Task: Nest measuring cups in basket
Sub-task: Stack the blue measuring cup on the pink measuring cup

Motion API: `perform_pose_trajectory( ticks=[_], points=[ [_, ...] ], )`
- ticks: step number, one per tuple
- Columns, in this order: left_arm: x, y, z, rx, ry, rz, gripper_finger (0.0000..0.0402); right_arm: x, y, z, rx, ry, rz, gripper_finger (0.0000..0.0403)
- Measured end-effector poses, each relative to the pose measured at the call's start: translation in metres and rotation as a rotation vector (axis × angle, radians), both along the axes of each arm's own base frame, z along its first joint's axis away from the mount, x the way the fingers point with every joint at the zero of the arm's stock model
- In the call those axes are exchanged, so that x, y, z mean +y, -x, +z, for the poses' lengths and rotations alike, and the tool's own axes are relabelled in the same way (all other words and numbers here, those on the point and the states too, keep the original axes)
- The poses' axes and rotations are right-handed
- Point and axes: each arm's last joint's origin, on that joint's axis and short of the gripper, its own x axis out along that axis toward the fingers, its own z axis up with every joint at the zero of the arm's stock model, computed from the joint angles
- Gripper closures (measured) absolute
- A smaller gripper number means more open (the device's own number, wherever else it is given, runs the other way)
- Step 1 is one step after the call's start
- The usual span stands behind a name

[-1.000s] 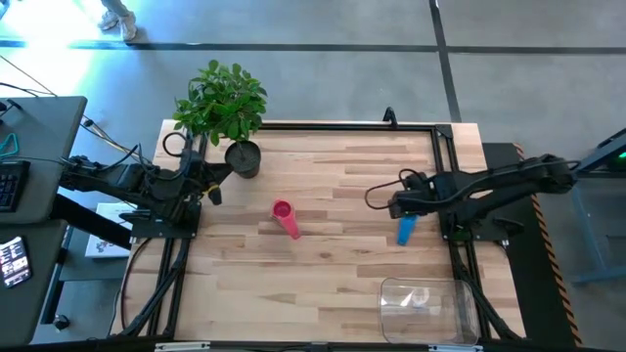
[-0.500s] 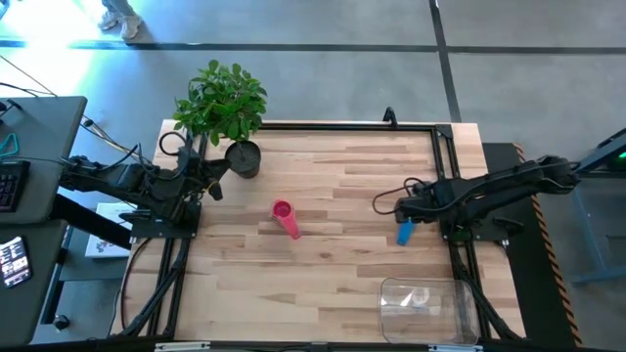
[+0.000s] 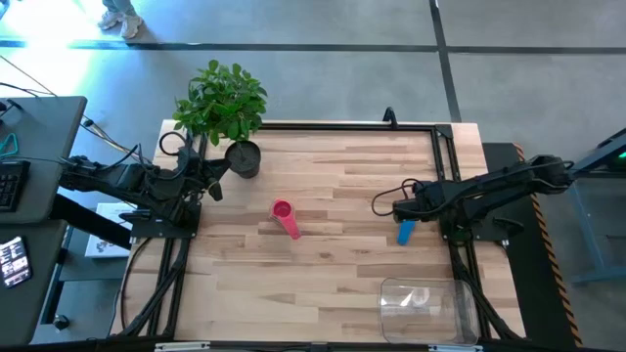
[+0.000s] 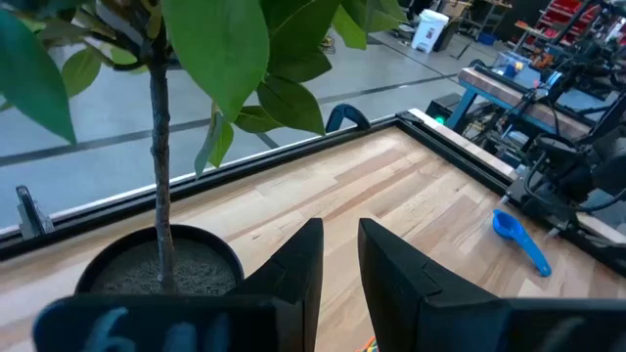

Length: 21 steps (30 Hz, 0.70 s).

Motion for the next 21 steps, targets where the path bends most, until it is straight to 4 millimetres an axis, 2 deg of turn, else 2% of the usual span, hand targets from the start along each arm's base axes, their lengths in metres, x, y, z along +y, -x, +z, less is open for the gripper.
perform_pose_trajectory(
  ticks=[16, 21],
  points=[
    [0.0, 0.0, 0.0, 0.017, -0.024, -0.003, 0.0344, 0.002, -0.006, -0.008, 0.008, -0.041, -0.176, 0.0347],
    [0.0, 0.0, 0.0, 0.027, -0.035, -0.006, 0.0344, 0.004, -0.011, -0.016, 0.046, -0.062, -0.197, 0.0347]
  ],
)
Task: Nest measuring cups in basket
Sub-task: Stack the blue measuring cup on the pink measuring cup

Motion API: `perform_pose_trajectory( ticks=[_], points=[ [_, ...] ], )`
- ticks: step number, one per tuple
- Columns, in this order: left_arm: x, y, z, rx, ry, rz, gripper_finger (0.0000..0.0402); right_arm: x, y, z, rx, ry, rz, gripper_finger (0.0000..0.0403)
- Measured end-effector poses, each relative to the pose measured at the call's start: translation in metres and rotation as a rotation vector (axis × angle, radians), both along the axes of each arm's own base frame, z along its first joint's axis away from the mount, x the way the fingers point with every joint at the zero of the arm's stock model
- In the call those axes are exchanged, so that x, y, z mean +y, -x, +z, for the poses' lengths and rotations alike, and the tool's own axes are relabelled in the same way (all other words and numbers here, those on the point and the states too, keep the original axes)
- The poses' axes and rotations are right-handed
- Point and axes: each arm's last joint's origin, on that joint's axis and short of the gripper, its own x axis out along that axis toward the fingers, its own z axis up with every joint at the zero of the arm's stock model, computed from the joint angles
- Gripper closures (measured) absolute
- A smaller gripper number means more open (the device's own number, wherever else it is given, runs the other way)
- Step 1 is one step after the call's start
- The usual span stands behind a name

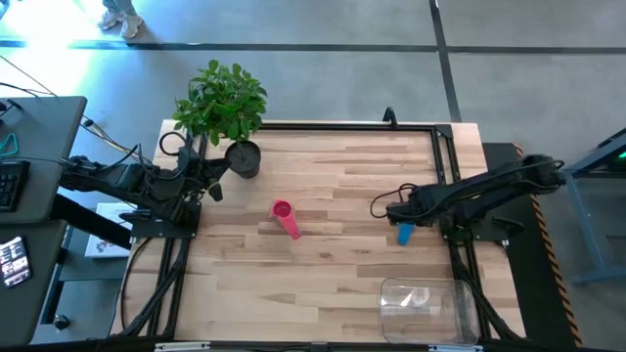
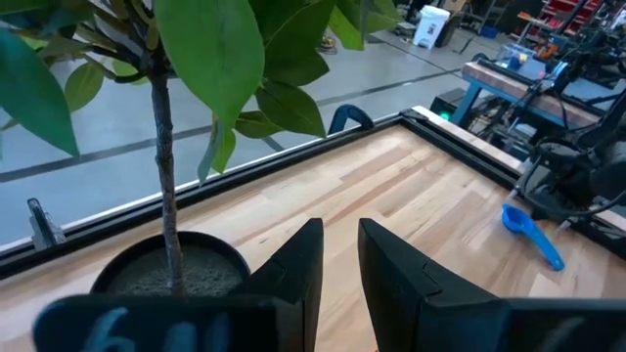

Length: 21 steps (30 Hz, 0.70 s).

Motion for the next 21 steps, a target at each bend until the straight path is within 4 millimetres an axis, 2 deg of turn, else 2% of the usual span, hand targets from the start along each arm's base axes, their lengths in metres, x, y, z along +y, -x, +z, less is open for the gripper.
perform_pose_trajectory(
  ticks=[9, 21],
  points=[
    [0.0, 0.0, 0.0, 0.055, -0.065, -0.023, 0.0344, 0.001, -0.005, -0.011, 0.051, 0.018, -0.105, 0.0347],
    [0.0, 0.0, 0.0, 0.126, -0.156, -0.035, 0.0344, 0.003, -0.011, -0.012, -0.005, -0.039, -0.177, 0.0348]
  ],
)
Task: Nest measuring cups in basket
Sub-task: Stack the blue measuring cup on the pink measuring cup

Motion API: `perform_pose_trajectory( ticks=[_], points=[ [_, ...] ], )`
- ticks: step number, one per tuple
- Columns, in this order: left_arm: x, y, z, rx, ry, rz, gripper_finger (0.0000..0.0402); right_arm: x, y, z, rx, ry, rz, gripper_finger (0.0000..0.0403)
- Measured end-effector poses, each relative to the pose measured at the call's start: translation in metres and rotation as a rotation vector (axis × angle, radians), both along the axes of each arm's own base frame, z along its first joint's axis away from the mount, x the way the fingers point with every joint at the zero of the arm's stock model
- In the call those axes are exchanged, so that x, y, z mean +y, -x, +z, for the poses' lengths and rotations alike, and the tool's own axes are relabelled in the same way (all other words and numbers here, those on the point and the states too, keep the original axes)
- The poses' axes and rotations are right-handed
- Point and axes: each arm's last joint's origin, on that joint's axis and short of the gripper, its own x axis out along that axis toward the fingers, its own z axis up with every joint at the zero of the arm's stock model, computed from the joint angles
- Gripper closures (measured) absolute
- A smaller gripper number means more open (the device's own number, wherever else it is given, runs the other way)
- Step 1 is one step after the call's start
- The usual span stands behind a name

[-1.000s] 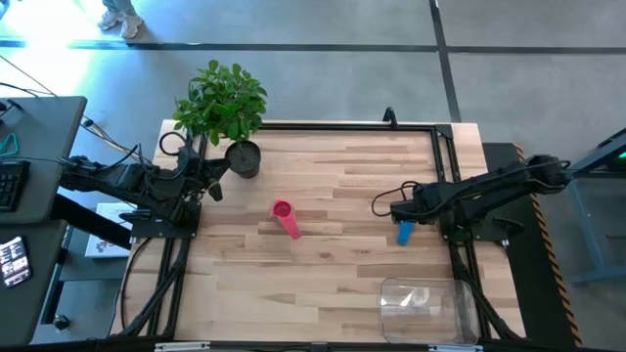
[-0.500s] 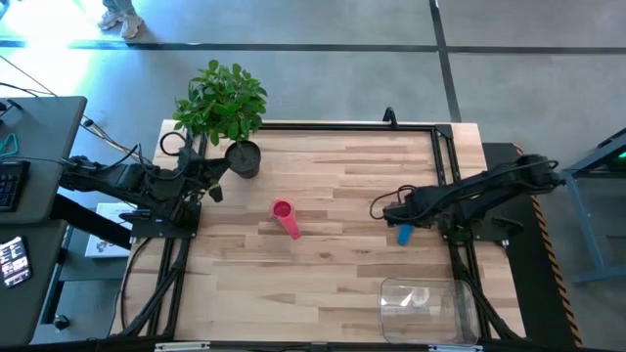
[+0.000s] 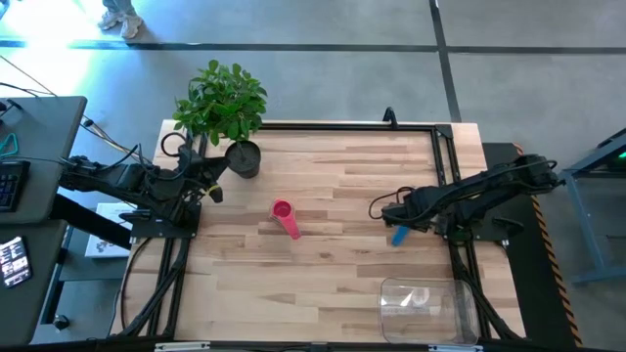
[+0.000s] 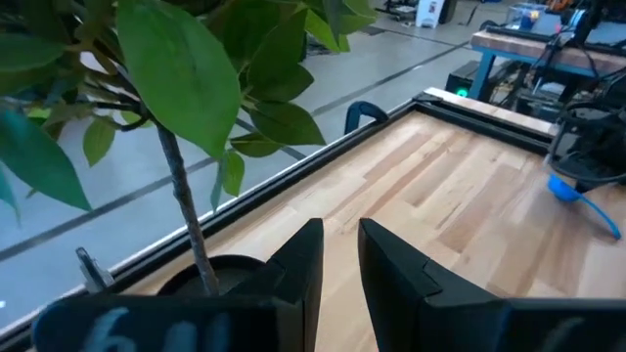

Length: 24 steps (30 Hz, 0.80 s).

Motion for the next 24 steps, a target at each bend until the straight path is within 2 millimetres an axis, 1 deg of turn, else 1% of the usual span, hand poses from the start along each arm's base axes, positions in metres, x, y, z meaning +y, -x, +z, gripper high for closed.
perform_pose_trajectory(
  ticks=[2, 7, 17, 24],
  points=[
    [0.0, 0.0, 0.0, 0.006, -0.013, 0.009, 0.0344, 0.0, -0.001, 0.0, -0.011, -0.004, -0.007, 0.0348],
    [0.001, 0.001, 0.001, 0.027, -0.061, 0.042, 0.0344, 0.001, -0.009, 0.009, -0.052, 0.012, -0.004, 0.0348],
    [0.002, 0.002, 0.001, 0.036, -0.098, 0.084, 0.0344, -0.001, -0.008, 0.01, -0.036, 0.064, -0.036, 0.0348],
    [0.002, 0.002, 0.001, 0.034, -0.095, 0.085, 0.0344, -0.002, -0.002, -0.001, -0.023, 0.071, -0.046, 0.0348]
  ],
)
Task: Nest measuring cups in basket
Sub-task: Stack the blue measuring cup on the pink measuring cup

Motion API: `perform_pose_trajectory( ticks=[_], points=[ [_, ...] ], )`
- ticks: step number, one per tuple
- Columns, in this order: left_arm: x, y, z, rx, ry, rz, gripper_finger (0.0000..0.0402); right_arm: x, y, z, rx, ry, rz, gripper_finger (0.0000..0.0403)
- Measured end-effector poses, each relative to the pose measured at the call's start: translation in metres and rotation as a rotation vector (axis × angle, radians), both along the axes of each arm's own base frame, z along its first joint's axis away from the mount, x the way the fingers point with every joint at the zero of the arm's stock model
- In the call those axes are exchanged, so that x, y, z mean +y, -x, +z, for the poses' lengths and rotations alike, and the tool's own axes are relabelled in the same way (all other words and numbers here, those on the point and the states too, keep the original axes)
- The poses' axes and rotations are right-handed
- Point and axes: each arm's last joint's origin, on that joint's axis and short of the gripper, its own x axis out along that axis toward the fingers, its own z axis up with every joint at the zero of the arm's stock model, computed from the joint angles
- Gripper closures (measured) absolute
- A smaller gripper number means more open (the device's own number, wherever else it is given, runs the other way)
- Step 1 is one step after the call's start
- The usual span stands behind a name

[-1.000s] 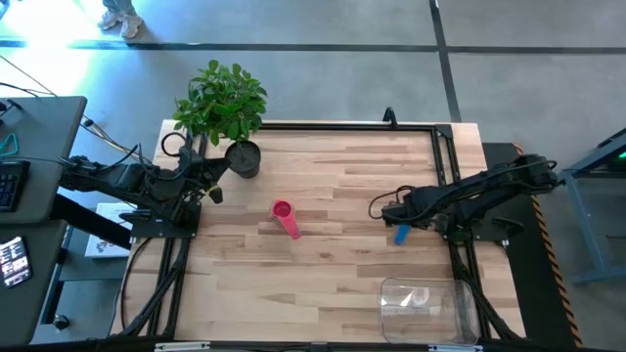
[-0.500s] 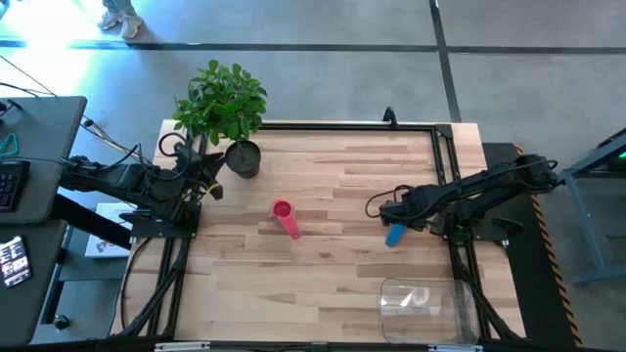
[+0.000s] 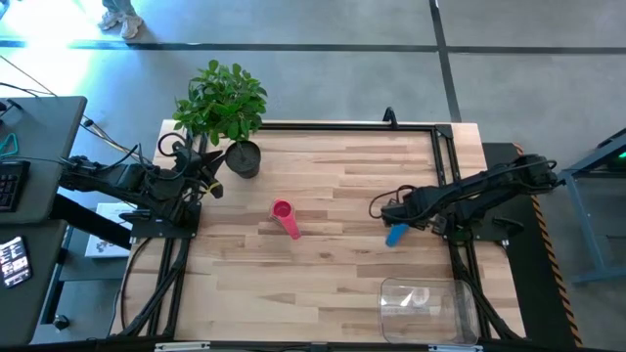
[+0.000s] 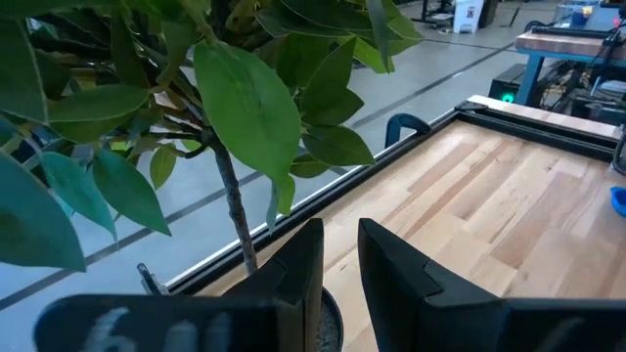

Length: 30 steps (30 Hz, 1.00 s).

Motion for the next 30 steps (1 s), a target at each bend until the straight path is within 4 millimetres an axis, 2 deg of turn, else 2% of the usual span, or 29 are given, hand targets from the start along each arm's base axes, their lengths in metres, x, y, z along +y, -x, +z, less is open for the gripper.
perform_pose_trajectory(
  ticks=[11, 17, 21, 30],
  points=[
    [0.0, 0.0, 0.0, -0.001, 0.001, 0.0, 0.0344, -0.002, 0.005, -0.013, -0.031, 0.037, 0.005, 0.0348],
    [0.0, 0.0, 0.0, -0.02, 0.018, 0.005, 0.0344, -0.002, 0.003, -0.012, -0.035, 0.053, 0.054, 0.0392],
    [0.0, 0.0, 0.0, -0.021, 0.019, 0.006, 0.0344, -0.002, 0.003, -0.012, -0.036, 0.045, 0.081, 0.0394],
    [0.0, 0.0, 0.0, -0.056, 0.053, 0.011, 0.0344, -0.001, -0.012, 0.004, -0.101, 0.065, 0.234, 0.0401]
  ],
)
